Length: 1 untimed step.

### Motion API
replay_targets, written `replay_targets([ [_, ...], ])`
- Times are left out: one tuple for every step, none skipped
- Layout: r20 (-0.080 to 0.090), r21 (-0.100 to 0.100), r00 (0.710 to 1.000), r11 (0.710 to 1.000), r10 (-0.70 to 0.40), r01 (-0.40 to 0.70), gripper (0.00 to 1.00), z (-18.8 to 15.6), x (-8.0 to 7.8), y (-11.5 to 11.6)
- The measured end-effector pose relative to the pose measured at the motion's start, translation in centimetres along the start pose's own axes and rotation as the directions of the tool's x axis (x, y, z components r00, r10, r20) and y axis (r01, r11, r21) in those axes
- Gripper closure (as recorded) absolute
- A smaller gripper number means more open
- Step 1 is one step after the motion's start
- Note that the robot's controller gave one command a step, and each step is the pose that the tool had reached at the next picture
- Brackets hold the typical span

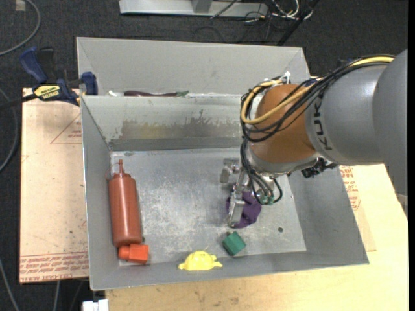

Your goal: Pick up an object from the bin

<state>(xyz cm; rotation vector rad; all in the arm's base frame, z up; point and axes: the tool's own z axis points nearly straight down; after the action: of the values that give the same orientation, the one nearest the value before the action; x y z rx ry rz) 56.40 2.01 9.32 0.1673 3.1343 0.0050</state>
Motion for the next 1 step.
replay_targets([
  [0.002,0.003,0.997,0.997,-0.072,0.072,0.0,0.99,0.1,-2.49],
])
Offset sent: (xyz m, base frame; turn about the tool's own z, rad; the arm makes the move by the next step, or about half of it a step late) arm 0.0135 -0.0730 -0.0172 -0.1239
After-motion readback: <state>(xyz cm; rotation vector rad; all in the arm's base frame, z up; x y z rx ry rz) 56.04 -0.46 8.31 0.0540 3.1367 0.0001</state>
